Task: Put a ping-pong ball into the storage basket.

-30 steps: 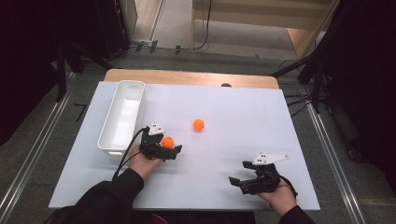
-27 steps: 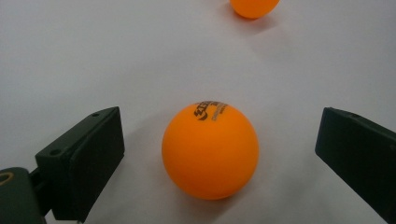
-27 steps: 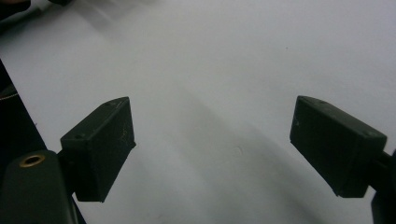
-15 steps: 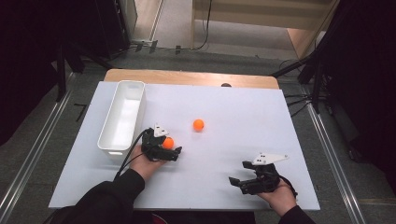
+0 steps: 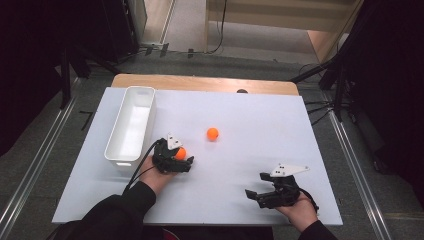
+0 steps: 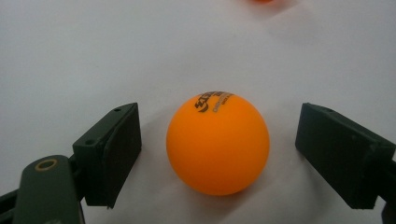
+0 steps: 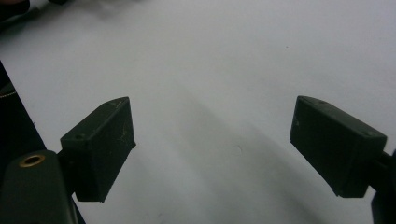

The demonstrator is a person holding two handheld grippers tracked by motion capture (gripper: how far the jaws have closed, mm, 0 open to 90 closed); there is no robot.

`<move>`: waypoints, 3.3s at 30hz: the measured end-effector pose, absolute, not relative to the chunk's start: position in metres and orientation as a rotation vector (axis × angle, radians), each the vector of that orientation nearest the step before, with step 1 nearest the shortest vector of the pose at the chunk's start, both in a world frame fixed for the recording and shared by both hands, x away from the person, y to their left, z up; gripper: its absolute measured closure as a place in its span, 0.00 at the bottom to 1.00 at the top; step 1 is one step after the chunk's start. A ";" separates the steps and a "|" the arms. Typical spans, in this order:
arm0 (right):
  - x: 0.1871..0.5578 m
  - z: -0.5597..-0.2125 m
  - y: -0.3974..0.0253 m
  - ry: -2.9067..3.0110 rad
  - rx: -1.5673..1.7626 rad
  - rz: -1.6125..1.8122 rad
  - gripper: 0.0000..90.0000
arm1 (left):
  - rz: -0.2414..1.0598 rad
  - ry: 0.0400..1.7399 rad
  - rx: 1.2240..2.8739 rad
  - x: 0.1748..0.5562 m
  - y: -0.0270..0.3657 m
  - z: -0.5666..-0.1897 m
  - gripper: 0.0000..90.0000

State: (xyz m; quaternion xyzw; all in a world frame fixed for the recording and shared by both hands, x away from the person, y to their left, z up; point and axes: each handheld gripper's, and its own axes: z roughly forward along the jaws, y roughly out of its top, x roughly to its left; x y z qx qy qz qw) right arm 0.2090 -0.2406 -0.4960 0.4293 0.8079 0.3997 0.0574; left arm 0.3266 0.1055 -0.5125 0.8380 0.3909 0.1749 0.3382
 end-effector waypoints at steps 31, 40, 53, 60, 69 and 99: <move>0.209 -0.497 -0.239 2.471 1.298 1.195 0.14 | 0.455 1.038 2.178 0.325 0.109 -0.507 0.50; 0.209 -0.497 -0.238 2.485 1.277 1.200 0.14 | 0.455 1.031 2.176 0.326 0.109 -0.507 0.55; 0.209 -0.497 -0.238 2.486 1.282 1.195 0.14 | 0.438 1.032 2.164 0.326 0.110 -0.506 0.56; 0.209 -0.497 -0.239 2.486 1.280 1.194 0.14 | 0.424 1.025 2.155 0.326 0.112 -0.501 0.56; 0.209 -0.497 -0.238 2.488 1.282 1.192 0.14 | 0.428 0.992 2.155 0.324 0.111 -0.497 0.56; 0.208 -0.497 -0.238 2.492 1.282 1.191 0.14 | 0.298 0.867 2.159 0.316 0.114 -0.471 0.56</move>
